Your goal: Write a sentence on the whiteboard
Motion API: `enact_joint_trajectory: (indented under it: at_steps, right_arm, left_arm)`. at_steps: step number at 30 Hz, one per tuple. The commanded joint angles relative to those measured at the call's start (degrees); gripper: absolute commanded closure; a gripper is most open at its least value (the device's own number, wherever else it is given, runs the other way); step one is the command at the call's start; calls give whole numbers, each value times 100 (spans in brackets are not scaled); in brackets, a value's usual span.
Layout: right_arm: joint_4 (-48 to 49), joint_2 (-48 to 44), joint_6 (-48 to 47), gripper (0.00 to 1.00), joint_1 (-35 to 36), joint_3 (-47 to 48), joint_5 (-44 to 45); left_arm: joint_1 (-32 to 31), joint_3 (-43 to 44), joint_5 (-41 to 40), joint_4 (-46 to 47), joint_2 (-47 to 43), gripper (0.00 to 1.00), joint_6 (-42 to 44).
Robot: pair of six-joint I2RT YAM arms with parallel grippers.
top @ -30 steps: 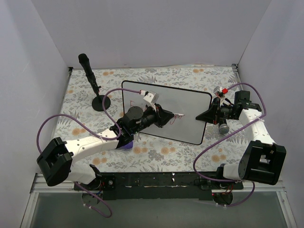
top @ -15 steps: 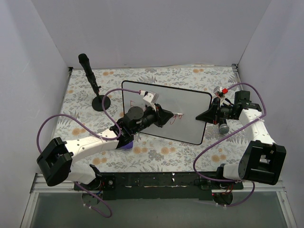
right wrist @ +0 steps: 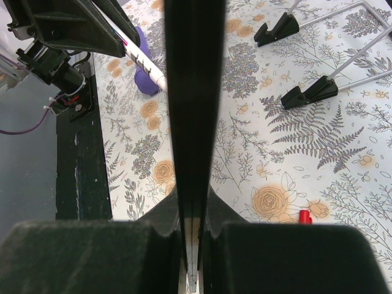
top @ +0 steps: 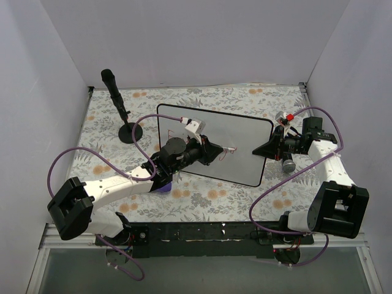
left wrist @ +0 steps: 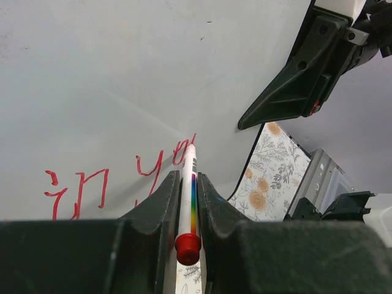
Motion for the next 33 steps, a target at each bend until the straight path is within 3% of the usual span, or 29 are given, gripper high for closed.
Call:
enact_joint_trajectory:
  at_steps: [1,33]
  right_arm:
    - [4,-64,-164,99,45,107,139]
    - [13,-73,-164,99,45,89,165]
  left_arm:
    - [26,-3,-82,-200,-14,100,108]
    - [17,199,32,336,153,100,-76]
